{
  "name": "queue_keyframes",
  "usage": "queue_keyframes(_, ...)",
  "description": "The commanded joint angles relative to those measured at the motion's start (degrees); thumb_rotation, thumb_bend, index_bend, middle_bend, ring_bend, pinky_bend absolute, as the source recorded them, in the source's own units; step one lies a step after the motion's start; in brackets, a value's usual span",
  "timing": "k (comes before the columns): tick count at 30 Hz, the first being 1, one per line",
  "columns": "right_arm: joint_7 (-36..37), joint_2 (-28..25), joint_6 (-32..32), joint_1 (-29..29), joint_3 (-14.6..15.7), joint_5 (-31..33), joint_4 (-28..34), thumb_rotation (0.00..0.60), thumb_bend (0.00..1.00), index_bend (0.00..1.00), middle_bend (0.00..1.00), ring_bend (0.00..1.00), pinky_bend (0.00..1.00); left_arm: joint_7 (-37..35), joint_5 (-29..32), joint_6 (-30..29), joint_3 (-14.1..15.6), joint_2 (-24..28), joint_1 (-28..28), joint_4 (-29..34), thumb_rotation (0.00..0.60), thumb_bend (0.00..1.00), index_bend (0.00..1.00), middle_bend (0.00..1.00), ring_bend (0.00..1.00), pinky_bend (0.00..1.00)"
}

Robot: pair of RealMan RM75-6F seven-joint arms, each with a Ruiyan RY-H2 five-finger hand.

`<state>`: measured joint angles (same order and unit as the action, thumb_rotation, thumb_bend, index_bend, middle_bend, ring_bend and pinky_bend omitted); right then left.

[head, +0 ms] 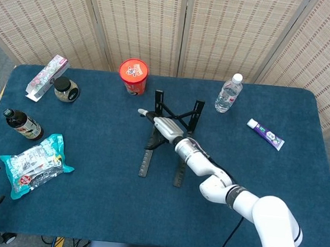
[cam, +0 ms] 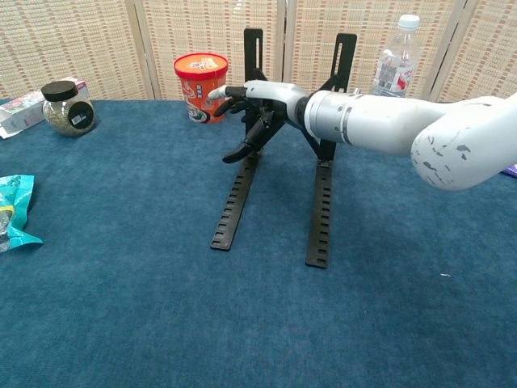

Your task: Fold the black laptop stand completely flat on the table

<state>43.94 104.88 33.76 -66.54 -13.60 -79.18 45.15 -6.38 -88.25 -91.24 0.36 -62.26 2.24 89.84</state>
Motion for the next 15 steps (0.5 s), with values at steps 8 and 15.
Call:
queue_keyframes(8,-0.09,2.03,-0.21,-0.53,-0.45,0.3,-3.62,0.6,0.0,0.0,0.16,0.0,0.02,-0.32,0.39,-0.16,-0.17,0.02,0.32,-0.45,0.6,0.16,0.25,0.16,0.1,0.02)
queue_keyframes(15,0.99,-1.39,3.85,1.33,1.24,-2.77,2.26,0.6,0.0,0.0,0.16,0.0,0.02,-0.66,0.43,0.06,-0.33,-0.17,0.2,-0.89,0.6,0.16,0.25,0.17,0.1,0.02)
